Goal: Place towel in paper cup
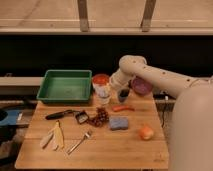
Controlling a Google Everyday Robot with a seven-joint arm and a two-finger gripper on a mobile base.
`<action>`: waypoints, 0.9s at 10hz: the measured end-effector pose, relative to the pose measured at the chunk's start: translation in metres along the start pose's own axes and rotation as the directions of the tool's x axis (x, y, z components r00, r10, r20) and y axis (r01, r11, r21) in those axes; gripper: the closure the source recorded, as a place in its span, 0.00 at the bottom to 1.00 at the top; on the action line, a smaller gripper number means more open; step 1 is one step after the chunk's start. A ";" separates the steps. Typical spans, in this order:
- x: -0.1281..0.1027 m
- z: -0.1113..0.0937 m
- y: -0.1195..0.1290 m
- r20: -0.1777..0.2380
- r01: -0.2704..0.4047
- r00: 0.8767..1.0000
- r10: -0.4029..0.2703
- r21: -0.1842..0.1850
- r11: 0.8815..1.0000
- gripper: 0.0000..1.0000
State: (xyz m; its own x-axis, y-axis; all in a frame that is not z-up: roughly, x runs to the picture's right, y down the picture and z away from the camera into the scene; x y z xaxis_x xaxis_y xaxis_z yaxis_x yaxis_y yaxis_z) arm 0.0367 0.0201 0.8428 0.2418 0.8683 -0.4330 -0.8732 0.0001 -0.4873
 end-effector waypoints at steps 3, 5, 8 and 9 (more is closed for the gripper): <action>0.004 0.011 0.002 -0.032 0.008 0.999 -0.009 -0.013 1.000 1.00; 0.007 0.018 0.003 -0.050 0.016 0.999 -0.016 -0.010 1.000 1.00; 0.005 0.023 0.002 -0.062 0.018 0.998 -0.017 0.003 1.000 1.00; 0.005 0.023 0.002 -0.062 0.017 0.998 -0.017 0.002 1.000 0.98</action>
State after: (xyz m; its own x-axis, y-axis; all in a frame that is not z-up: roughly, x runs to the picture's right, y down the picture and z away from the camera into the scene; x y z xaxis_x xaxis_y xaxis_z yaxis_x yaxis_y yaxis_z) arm 0.0261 0.0361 0.8570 0.2821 0.8357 -0.4712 -0.8700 0.0158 -0.4928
